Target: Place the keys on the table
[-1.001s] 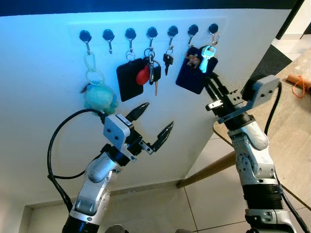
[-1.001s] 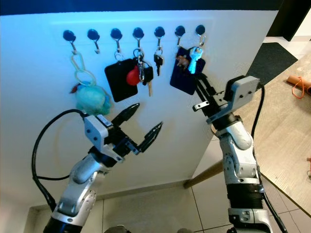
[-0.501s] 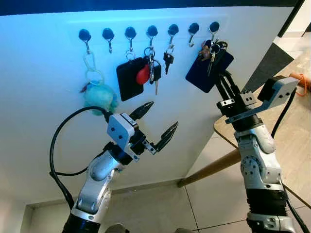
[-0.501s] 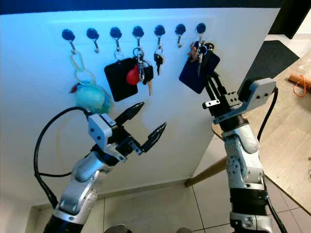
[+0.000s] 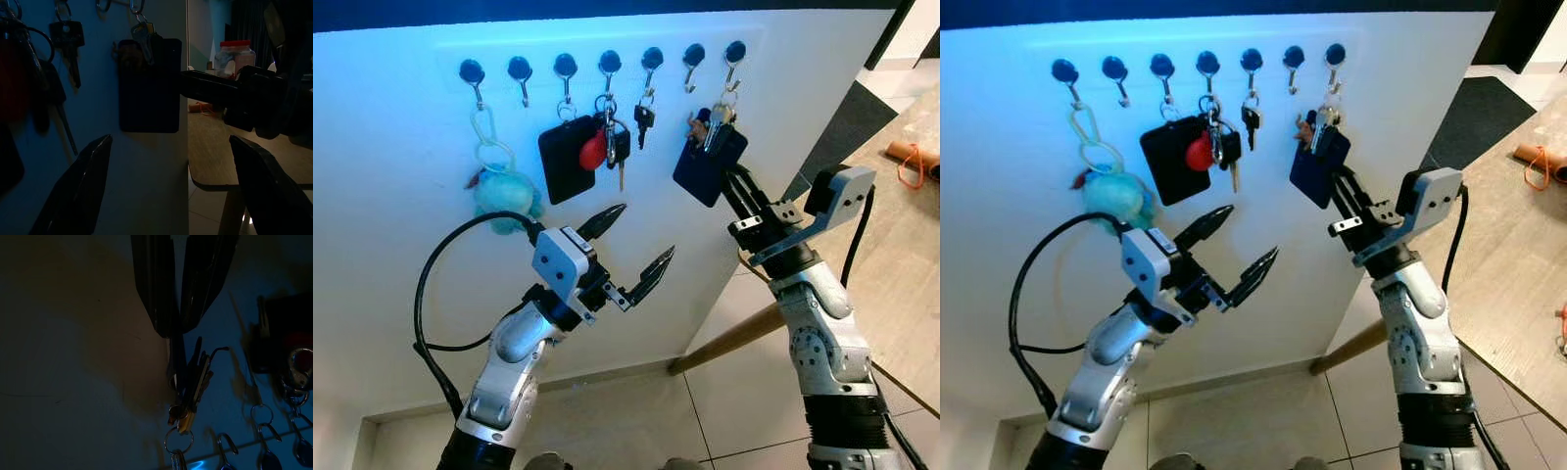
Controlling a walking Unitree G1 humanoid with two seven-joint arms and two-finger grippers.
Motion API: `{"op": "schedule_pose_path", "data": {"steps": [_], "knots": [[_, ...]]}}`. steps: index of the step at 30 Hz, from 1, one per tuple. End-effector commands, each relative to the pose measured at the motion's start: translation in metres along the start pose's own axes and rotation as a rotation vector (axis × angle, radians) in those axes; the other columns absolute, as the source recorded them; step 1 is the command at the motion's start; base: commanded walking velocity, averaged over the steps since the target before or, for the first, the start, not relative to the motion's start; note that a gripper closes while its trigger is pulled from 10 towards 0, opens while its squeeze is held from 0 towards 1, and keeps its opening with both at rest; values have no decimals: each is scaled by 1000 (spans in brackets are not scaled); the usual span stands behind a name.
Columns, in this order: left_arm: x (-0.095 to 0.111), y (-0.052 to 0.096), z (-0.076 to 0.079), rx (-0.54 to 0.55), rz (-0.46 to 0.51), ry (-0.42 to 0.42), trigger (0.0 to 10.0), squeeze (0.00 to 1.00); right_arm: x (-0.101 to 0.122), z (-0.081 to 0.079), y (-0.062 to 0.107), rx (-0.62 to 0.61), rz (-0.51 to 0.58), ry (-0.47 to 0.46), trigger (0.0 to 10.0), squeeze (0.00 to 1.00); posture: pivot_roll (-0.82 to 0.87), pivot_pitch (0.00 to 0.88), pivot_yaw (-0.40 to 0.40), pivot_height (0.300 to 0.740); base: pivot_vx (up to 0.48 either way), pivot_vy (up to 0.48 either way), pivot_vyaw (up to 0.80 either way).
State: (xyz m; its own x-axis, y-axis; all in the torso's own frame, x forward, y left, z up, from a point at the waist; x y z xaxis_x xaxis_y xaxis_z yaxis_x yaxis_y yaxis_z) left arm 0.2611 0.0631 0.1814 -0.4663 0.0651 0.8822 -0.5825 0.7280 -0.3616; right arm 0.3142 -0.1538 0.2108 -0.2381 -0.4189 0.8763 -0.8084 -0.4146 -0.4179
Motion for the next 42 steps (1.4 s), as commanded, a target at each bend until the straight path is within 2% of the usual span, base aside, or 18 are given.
{"op": "schedule_pose_path", "data": {"steps": [1, 8, 12, 20, 28, 34, 42], "knots": [[1, 0, 1, -26, -10, -23, 10000, 0, -10, -5, -3, 14, -47, -27, 10000, 0, 46, 95, -18, 740, 0, 0, 0], [2, 0, 1, -27, -7, -24, 10000, 0, 1, -13, -12, 46, -5, -39, 10000, 0, 47, 95, -18, 740, 0, 0, 0], [4, -1, 1, -27, -2, -21, 10000, 0, 13, -26, -20, 102, 32, -56, 10000, 0, 48, 95, -16, 740, 0, 0, 0], [8, -5, -1, -25, 15, -16, 10000, 0, 23, -42, -27, 164, 62, -75, 10000, 0, 48, 96, -9, 740, 0, 0, 0], [9, -7, -2, -25, 22, -15, 10000, 0, 29, -47, -29, 177, 79, -79, 10000, 0, 47, 98, -8, 740, 0, 0, 0], [11, -7, -2, -25, 29, -14, 10000, 0, 23, -45, -24, 163, 48, -79, 10000, 0, 48, 98, -10, 740, 0, 0, 0], [13, -8, 0, -32, 36, -8, 10000, 0, 7, -39, -4, 183, -82, -68, 10000, 0, 46, 97, -13, 740, 0, 0, 0]]}}
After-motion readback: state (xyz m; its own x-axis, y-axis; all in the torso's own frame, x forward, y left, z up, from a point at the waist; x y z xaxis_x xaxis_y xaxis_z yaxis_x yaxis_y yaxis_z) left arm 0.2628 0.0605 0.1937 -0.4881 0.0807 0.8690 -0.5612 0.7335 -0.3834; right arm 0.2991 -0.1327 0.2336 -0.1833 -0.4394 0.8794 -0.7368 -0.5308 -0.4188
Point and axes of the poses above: a point about 5 cm out from each wrist's last joint towards the gripper, its own y axis pointing back from the gripper into the wrist, its own x axis along the axis of the wrist's last joint, z = x × y, the point moved 2 cm from there along -y, pointing out of the wrist towards the gripper, and after that the axes turned 8 degrees about -y, right-handed, at the moved point
